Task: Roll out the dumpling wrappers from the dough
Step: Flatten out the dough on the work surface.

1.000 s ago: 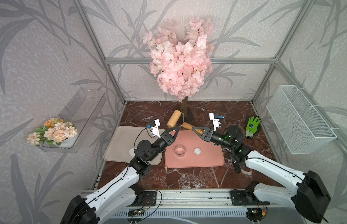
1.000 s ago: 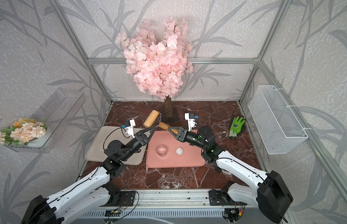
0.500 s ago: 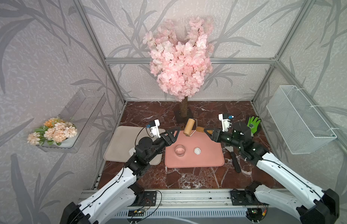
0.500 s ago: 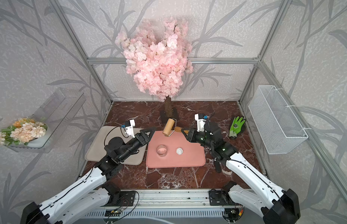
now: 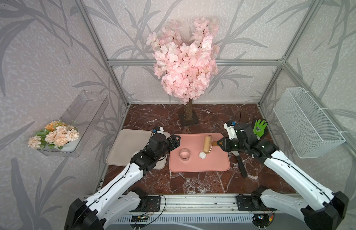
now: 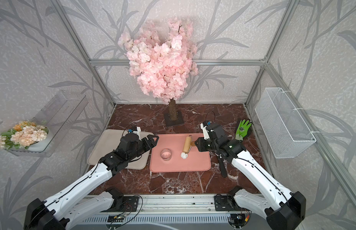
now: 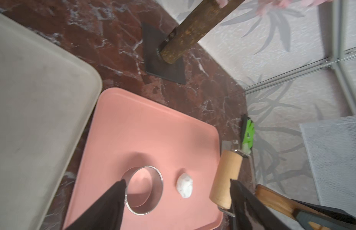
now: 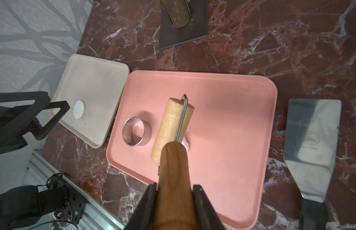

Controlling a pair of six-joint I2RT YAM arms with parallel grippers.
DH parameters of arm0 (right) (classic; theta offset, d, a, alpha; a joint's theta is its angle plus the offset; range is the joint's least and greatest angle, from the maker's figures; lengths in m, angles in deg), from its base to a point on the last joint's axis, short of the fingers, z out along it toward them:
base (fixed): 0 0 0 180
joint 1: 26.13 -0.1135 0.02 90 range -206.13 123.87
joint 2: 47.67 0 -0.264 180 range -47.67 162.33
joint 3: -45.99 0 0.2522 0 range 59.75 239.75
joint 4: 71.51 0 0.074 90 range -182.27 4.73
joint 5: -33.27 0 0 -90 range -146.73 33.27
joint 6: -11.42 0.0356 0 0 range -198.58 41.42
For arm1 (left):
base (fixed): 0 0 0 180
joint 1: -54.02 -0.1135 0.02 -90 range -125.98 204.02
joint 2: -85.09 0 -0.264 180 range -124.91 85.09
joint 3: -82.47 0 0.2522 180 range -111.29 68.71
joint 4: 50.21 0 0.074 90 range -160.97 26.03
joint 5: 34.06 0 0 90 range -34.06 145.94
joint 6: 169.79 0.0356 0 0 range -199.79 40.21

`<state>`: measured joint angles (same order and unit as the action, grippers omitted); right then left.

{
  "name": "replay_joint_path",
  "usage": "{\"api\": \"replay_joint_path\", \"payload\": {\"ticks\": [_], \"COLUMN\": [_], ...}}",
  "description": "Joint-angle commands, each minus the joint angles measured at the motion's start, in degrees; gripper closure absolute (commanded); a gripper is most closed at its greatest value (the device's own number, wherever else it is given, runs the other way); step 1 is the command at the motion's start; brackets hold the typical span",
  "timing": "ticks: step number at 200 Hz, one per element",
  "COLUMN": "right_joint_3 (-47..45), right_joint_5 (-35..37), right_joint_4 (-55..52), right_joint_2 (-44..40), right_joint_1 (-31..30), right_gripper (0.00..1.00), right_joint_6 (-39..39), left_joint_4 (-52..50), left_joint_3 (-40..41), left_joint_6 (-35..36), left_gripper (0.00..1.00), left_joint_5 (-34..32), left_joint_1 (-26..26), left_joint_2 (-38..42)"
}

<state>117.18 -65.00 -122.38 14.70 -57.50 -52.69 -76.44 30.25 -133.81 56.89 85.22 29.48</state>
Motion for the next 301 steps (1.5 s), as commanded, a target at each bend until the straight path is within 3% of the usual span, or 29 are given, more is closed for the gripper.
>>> {"api": "replay_joint_path", "payload": {"ticks": [1,30,73,110,199,301], "right_joint_3": [3.83,4.87,5.94,6.51,9.48,9.5], "right_joint_5": [0.85,0.47,-1.5,-3.3,-2.74,-2.94], "right_joint_4": [-1.63,-2.65,-3.07,-2.68,-2.65,-4.6], "right_joint_2": [0.67,1.59,3.47,6.21,10.59,15.66], "right_joint_1": [0.09,0.15,0.08,-0.14,-1.51,-2.11], "right_gripper": [1.0,1.0,1.0,1.0,1.0,1.0], "right_joint_6": [-3.54,-4.56,-5.15,-5.13,-6.1,-6.89], "left_joint_4": [-7.55,-9.12,-8.33,-5.37,-2.18,-0.85], "left_joint_3": [-1.26,-0.66,0.43,2.87,6.24,6.57], "left_joint_6": [-0.33,-0.3,-1.05,-2.52,-4.25,-4.6], "left_gripper": [0.22,0.28,0.59,0.71,0.88,0.94], "left_joint_5": [-1.62,0.42,2.86,6.87,8.95,9.16], "left_joint_1": [-0.53,-0.93,-1.12,-1.07,-1.0,-1.01], "left_joint_2": [-1.69,-5.01,-8.15,-10.46,-14.72,-18.74]}}
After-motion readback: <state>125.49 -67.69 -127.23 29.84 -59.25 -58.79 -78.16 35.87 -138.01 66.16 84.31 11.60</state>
